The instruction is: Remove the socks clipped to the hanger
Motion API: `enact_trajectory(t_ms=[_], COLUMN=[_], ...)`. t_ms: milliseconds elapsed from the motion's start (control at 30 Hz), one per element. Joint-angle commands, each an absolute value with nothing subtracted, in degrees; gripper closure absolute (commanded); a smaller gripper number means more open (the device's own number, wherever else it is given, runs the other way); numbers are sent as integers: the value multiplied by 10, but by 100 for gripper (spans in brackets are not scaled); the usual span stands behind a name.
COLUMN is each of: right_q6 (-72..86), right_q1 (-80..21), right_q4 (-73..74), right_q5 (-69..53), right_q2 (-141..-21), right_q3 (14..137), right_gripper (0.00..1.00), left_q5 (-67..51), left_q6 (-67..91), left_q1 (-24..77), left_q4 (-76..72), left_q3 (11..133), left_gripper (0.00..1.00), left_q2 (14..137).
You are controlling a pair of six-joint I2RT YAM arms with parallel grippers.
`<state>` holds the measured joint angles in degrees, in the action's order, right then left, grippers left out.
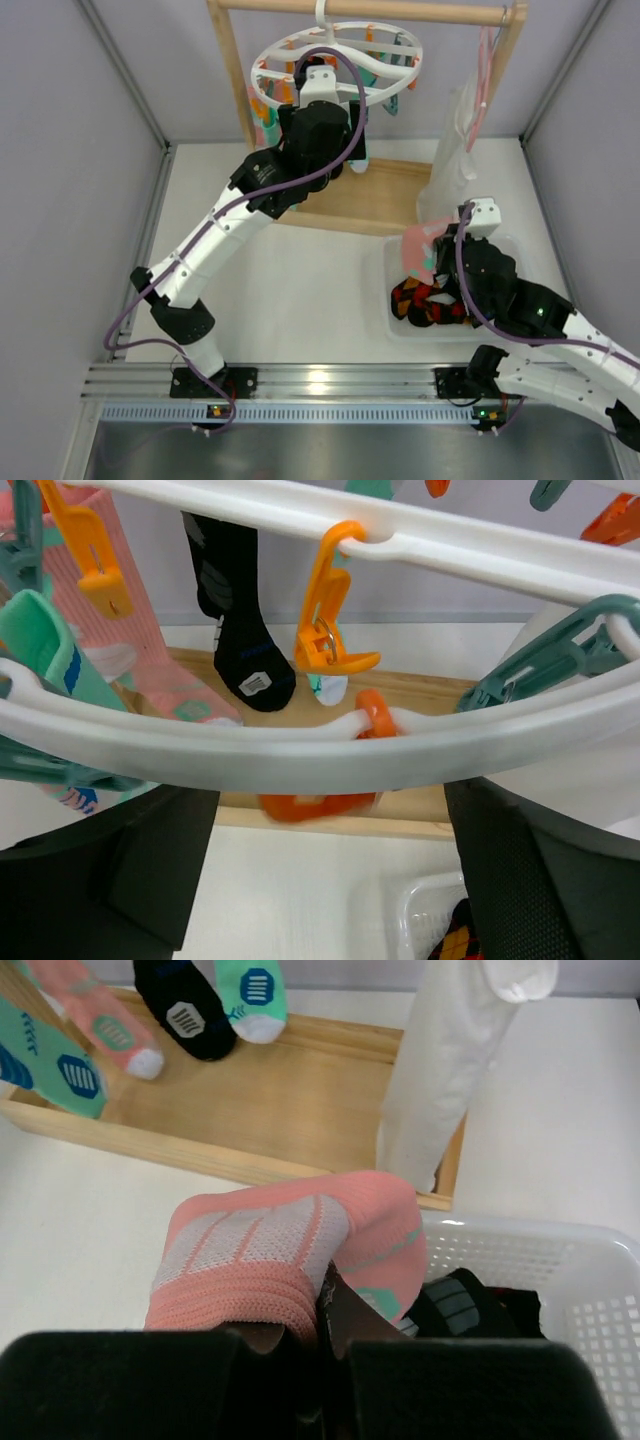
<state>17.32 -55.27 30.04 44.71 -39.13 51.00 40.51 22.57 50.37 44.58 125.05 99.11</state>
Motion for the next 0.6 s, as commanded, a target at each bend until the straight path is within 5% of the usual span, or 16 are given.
enact_trajectory(t_ms=[0, 200, 233, 267, 400, 567], right_q6=[211, 245, 251, 252, 245, 230], right_q1=[-534, -508, -508, -509, -508, -508], right_q4=[359, 395, 394, 390, 386, 398], right_q5=[463, 418, 411, 407, 403, 423], right_q2=[-388, -451, -452, -450, -415, -386], right_q3=[523, 506, 504, 500, 497, 533], right_gripper=[100, 92, 79, 76, 24, 12], left_q5=[389, 370, 368, 368, 422, 449], left_q6=[229, 232, 230, 228, 215, 221], left_q1=[502, 502, 502, 502, 502, 486], left_q4=[425, 425, 425, 425, 428, 431], left_q3=[1234, 1175, 1167, 1149, 1083, 983], left_gripper=[2, 2, 2, 2, 2, 2], left_q2=[941, 891, 884, 876, 814, 728])
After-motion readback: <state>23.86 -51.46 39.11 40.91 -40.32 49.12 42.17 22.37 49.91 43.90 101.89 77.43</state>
